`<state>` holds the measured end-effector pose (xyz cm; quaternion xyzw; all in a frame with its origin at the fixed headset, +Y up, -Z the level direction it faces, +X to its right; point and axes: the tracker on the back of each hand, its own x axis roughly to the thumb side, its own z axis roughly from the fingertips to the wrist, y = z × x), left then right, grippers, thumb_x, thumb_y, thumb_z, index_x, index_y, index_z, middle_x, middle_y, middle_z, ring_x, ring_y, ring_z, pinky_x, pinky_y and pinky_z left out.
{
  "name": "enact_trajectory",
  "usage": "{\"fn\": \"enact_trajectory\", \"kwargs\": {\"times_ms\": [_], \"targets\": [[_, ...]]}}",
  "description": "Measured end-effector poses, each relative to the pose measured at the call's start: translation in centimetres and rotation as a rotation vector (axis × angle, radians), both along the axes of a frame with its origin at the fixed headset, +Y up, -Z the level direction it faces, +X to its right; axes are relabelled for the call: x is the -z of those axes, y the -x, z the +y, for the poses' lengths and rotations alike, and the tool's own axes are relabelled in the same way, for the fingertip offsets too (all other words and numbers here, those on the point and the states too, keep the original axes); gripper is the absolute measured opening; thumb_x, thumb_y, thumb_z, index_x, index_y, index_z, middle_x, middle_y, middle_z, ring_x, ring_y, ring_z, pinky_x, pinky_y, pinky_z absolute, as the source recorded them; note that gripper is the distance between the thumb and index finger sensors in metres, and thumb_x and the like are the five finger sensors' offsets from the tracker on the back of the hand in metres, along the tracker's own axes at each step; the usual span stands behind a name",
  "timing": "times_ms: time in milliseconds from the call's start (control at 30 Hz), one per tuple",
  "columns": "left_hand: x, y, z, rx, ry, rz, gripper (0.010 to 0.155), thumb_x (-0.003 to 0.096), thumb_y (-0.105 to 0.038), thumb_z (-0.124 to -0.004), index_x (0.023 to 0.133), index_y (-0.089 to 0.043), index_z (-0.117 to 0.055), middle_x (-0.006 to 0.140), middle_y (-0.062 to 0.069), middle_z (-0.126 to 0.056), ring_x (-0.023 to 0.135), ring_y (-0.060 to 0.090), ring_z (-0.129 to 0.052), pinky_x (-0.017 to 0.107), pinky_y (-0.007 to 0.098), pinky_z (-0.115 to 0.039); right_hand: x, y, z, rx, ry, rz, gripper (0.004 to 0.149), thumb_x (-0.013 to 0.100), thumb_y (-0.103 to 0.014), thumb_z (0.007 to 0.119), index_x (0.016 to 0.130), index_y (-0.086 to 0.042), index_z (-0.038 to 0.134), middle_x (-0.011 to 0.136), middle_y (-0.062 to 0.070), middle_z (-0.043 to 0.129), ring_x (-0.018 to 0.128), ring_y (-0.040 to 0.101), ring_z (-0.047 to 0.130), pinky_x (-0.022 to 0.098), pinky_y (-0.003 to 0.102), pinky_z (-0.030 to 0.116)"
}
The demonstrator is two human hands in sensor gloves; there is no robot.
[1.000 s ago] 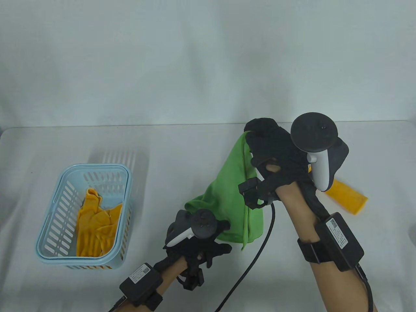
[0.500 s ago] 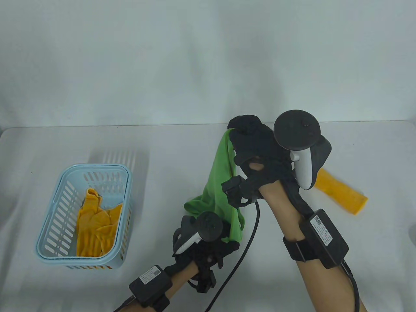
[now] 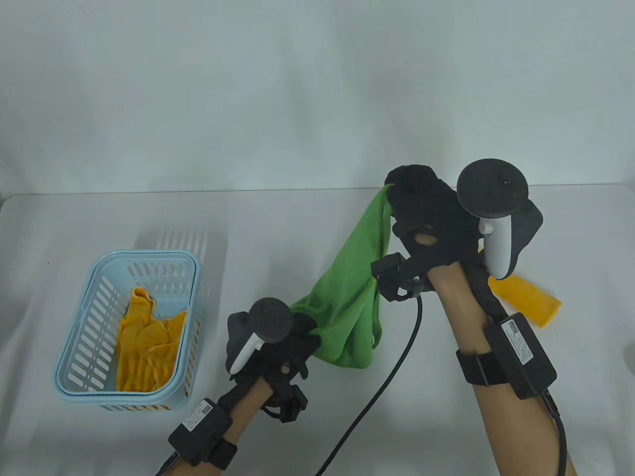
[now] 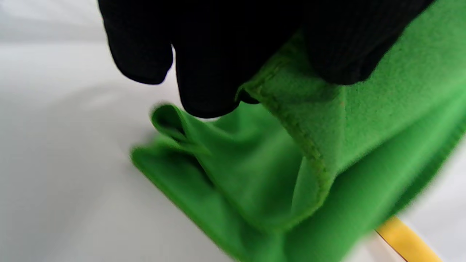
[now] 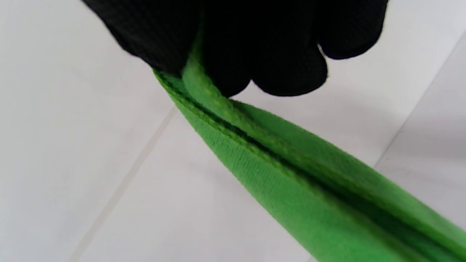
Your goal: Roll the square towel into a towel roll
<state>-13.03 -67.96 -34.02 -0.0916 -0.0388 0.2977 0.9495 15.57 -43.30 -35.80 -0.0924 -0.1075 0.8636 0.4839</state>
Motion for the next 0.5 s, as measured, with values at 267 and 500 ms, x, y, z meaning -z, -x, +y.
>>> {"fn": "enact_trajectory", "kwargs": {"times_ms": [267,500], "targets": [[1.0,5.3,1.9,-0.045,-0.061,0.195,0.044,0.0392,-0.04,-0.082,0.081,-0.029,-0.077,0.084,-0.003,-0.085,0.074,0.025,-0.097,0.063,0.052,-0.075,0.2,-4.7,-1.1,-0.042,0.021,-0.045,0.038,0.036,-0.035,0.084,0.074,-0.035,0.082,0.058,-0.002,0.096,0.055,0.023,0.096,0.056,0.052,0.074],[0.2,6.7,6.2,-0.084,-0.216,0.227,0.042,0.0395,-0.038,-0.083,0.081,-0.031,-0.079,0.086,-0.003,-0.084,0.076,0.026,-0.095,0.064,0.052,-0.074,-0.2,-8.7,-2.8,-0.201,0.036,-0.11,0.037,0.036,-0.034,0.085,0.073,-0.037,0.084,0.062,-0.003,0.096,0.06,0.025,0.094,0.058,0.053,0.072]]}}
